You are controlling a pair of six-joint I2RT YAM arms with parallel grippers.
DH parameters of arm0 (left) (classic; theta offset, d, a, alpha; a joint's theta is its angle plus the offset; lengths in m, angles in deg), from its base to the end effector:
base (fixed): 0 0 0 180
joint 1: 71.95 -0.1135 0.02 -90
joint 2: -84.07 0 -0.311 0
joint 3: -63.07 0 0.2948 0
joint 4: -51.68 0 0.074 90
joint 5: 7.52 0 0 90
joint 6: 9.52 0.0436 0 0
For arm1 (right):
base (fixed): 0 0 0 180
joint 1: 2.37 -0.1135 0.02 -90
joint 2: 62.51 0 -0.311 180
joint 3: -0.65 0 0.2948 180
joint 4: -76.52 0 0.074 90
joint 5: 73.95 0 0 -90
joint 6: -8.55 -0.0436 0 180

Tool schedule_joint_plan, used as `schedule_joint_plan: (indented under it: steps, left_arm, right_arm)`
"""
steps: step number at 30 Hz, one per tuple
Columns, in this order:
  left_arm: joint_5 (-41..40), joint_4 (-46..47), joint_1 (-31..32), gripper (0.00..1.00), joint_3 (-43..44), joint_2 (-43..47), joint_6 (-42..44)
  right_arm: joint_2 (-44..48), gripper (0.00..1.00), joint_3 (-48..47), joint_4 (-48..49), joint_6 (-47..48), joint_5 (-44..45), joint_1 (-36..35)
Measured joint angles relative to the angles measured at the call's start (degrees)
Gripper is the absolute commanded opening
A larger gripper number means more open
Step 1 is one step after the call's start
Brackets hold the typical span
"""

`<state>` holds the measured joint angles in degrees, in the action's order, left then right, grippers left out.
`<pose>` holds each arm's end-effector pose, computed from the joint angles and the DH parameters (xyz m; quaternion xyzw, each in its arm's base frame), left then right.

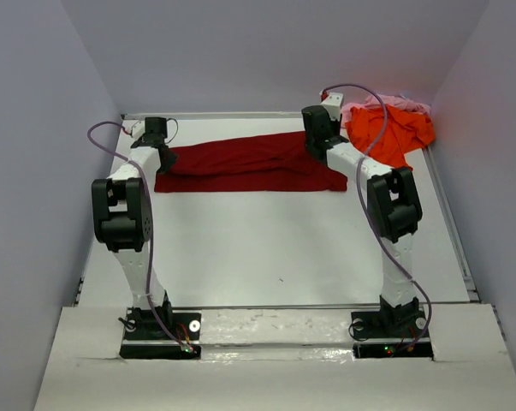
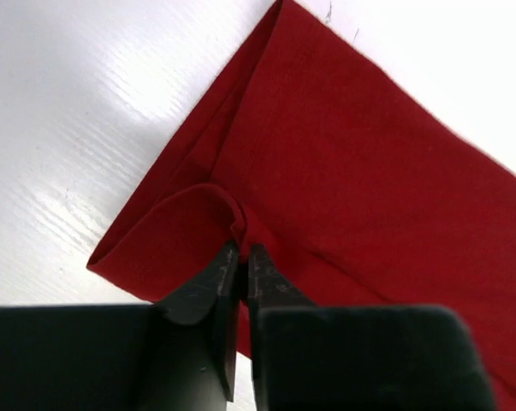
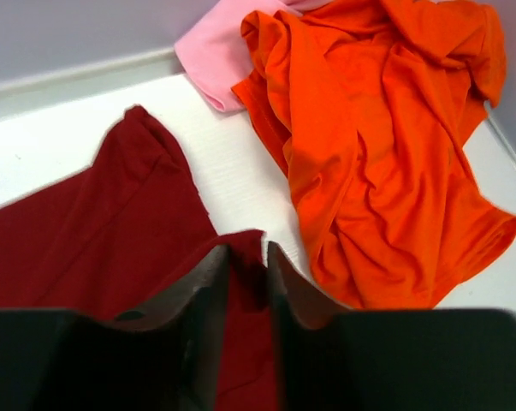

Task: Fold and stack the t-shirts
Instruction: Fold the tshirt

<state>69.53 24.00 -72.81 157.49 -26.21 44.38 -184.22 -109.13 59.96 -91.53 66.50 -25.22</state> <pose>0.4956 0.0172 0.2444 -0.3316 0.8519 -0.0199 0.4049 0.5303 0.1870 0.2686 0.1301 0.7968 -0.2201 0.5474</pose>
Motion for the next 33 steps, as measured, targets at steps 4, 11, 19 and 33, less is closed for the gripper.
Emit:
schedule_joint_plan:
  steps: [4,11,19,33]
  left_arm:
    - [1.14,-0.22,-0.13,0.56,0.85,-2.43,0.33]
    - [1.95,-0.63,-0.44,0.71,1.4,-2.23,1.07]
    - [5.51,-1.29,-0.07,0.73,0.74,7.08,1.55]
    - [17.84,6.45,7.32,0.77,-6.95,19.43,4.98]
  right_arm:
    - [-3.13,0.74,-0.9,0.17,1.11,-1.6,0.59]
    - [-3.74,0.77,-0.7,1.36,2.84,-3.19,0.72]
    - [3.65,0.72,7.34,0.52,0.81,-8.37,0.72]
    - [2.64,0.67,9.38,-5.01,0.7,-28.2,-0.55]
